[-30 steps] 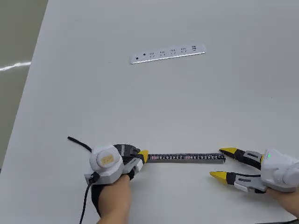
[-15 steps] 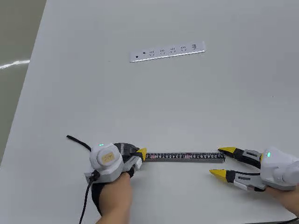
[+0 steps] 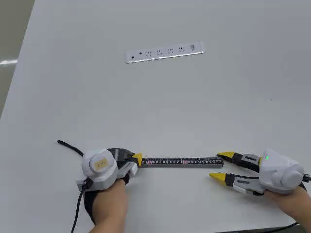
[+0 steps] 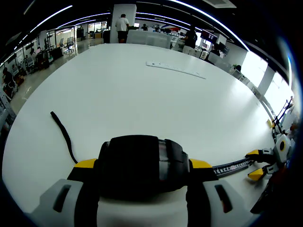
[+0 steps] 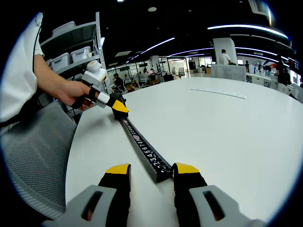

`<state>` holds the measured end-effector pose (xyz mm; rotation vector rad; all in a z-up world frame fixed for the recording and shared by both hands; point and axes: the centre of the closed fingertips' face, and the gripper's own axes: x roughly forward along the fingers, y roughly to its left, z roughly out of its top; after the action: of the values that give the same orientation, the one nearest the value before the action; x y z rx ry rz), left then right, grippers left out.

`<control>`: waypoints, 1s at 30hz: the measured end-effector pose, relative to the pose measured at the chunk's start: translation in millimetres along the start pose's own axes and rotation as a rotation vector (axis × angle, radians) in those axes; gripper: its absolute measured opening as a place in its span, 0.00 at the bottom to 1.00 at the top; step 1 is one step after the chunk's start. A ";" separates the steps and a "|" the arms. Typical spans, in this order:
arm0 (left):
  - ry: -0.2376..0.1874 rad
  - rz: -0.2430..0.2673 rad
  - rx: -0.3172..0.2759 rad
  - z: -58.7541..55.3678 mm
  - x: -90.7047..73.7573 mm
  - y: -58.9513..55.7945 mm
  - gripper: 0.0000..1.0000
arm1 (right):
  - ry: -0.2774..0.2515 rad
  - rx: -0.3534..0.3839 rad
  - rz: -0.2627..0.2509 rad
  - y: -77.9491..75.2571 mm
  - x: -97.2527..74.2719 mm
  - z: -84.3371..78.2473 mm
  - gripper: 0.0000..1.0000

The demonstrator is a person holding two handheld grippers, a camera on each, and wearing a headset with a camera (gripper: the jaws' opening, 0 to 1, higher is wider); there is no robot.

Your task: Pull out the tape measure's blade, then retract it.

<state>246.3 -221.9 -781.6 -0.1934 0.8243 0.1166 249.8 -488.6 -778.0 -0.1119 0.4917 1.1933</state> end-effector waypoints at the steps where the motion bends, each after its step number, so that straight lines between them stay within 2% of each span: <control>1: 0.001 0.000 0.000 0.0 -0.1 -0.1 0.73 | 0.000 0.000 0.000 -0.3 -0.4 -0.2 0.35; 9: 0.001 0.000 0.001 -0.2 -0.5 -0.1 0.73 | 0.009 -0.003 0.027 -7.2 -5.7 -1.9 0.26; 12: 0.002 0.000 0.000 -0.3 -0.5 0.0 0.73 | 0.004 0.019 0.050 -10.5 -6.5 -1.0 0.23; 16: 0.000 0.000 0.001 -0.3 -0.6 -0.1 0.73 | 0.004 0.034 0.052 -14.7 -6.0 0.0 0.15; 22: -0.001 0.000 0.001 -0.2 -0.1 -0.1 0.73 | 0.004 0.033 0.079 -9.2 -5.1 4.4 0.14; 30: -0.003 -0.001 0.002 -0.3 -0.2 -0.4 0.73 | 0.001 0.024 0.084 -7.3 -5.0 7.3 0.13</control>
<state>246.0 -222.4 -781.6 -0.1914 0.8212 0.1155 257.4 -493.2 -770.6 -0.0723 0.5157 1.2690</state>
